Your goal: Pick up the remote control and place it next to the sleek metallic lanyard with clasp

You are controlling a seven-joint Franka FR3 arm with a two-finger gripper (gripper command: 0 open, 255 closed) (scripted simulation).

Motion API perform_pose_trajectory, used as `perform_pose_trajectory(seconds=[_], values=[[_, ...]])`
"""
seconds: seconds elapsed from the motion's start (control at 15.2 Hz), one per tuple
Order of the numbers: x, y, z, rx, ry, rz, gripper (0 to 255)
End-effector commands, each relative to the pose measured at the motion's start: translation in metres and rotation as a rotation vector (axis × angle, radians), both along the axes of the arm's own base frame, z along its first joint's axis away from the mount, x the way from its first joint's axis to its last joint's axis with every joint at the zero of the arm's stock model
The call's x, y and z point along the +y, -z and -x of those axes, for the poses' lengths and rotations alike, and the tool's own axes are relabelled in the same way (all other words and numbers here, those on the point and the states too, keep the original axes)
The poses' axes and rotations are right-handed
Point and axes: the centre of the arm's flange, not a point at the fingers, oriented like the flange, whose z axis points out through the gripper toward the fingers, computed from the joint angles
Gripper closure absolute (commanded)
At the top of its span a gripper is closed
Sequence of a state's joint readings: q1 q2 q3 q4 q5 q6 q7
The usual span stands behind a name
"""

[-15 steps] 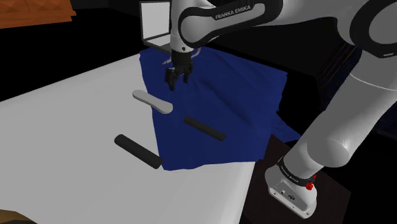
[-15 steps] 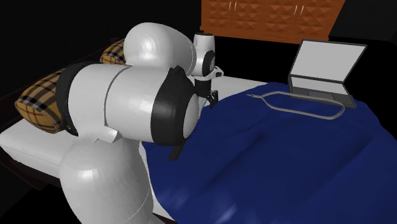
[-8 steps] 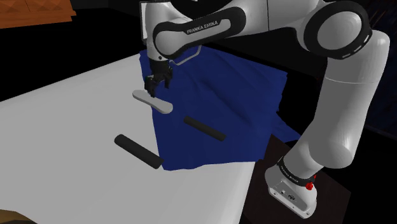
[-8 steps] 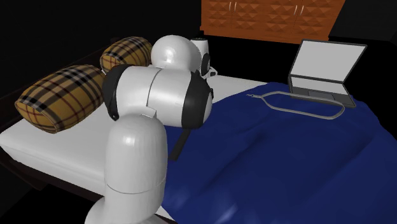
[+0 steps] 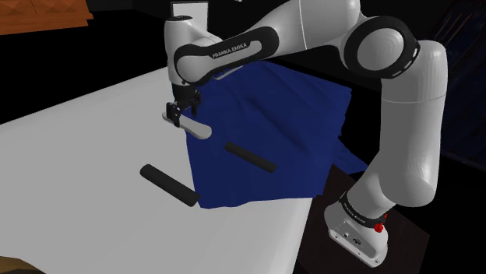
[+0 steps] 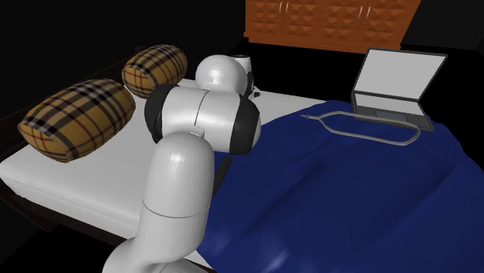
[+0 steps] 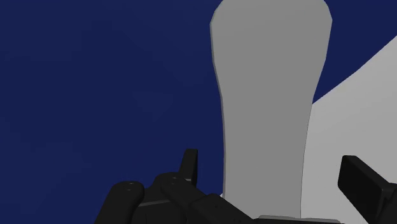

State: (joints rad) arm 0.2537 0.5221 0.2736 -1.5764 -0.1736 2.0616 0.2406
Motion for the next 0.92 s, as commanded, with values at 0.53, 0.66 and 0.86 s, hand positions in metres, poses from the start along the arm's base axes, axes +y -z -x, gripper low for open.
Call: perform_pose_trajectory(seconds=[0.53,0.66,0.86], values=[[-0.0007,0.0135,0.0005,-0.001,0.000,0.000,0],[-0.0007,0.0135,0.0005,-0.001,0.000,0.000,255],[-0.0008,0.0135,0.0006,-0.001,0.000,0.000,255]])
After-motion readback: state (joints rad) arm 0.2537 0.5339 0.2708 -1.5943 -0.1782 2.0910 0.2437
